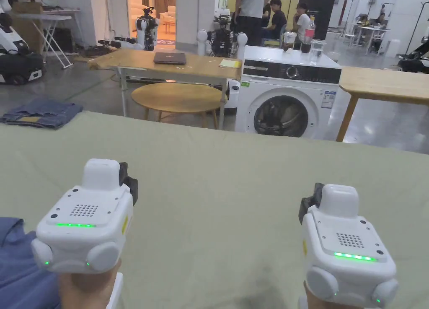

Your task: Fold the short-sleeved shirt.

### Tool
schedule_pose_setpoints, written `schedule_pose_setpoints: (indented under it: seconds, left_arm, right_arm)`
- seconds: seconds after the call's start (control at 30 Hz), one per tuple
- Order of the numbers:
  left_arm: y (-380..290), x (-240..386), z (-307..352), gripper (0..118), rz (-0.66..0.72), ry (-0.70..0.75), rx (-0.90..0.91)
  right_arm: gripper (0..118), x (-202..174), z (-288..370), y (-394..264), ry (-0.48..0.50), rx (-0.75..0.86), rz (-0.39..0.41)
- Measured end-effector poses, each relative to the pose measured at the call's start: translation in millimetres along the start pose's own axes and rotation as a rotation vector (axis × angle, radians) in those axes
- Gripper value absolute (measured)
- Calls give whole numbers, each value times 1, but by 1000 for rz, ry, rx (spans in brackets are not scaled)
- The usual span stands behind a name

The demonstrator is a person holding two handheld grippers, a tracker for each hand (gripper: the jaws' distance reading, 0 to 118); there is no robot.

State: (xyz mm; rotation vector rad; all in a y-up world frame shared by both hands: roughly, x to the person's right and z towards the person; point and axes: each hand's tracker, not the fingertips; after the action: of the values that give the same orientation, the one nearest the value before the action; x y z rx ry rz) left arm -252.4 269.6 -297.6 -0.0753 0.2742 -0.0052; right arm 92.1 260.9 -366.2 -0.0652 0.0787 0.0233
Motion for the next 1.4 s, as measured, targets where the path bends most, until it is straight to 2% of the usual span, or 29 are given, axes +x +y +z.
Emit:
schedule_pose_setpoints:
  seconds: [0.13, 0.4, 0.57, 0.67, 0.83, 0.9, 0.97, 1.03, 1.07, 1.1, 1.33, 1.4]
  left_arm:
    - [5, -24, 10, 0, 1, 44, -21]
    - [9, -102, 50, 0, -14, 217, -89]
    - [4, -151, 80, 0, -19, 275, -167]
    - [-5, -185, 90, 0, 21, 317, -271]
    - [-27, -240, 82, 0, 177, 246, -508]
    - [-35, -252, 70, 0, 123, 227, -612]
    - [-44, -257, 59, 21, 77, 197, -670]
    - [-53, -266, 47, 53, 133, 133, -757]
    - [-59, -272, 40, 66, 175, 108, -792]
    - [-63, -272, 35, 74, 205, 98, -830]
    - [-103, -275, 1, 75, 240, 107, -1015]
    - [-124, -270, -6, 80, 231, 118, -1126]
  right_arm:
    - [0, -31, 1, 5, 70, 17, 37]
    - [0, -131, 6, 8, 205, 23, 68]
    - [0, -181, 10, 2, 339, -20, 76]
    - [0, -203, 11, -3, 378, -46, 92]
    - [0, -221, 12, -14, 440, -87, 114]
    - [0, -224, 11, -18, 453, -104, 132]
    - [0, -224, 10, -21, 456, -117, 140]
    - [0, -222, 8, -23, 458, -131, 143]
    - [0, -220, 7, -23, 456, -138, 141]
    - [0, -219, 7, -24, 455, -141, 142]
    - [0, -202, 1, -31, 423, -164, 181]
    - [0, -197, -1, -34, 412, -178, 182]
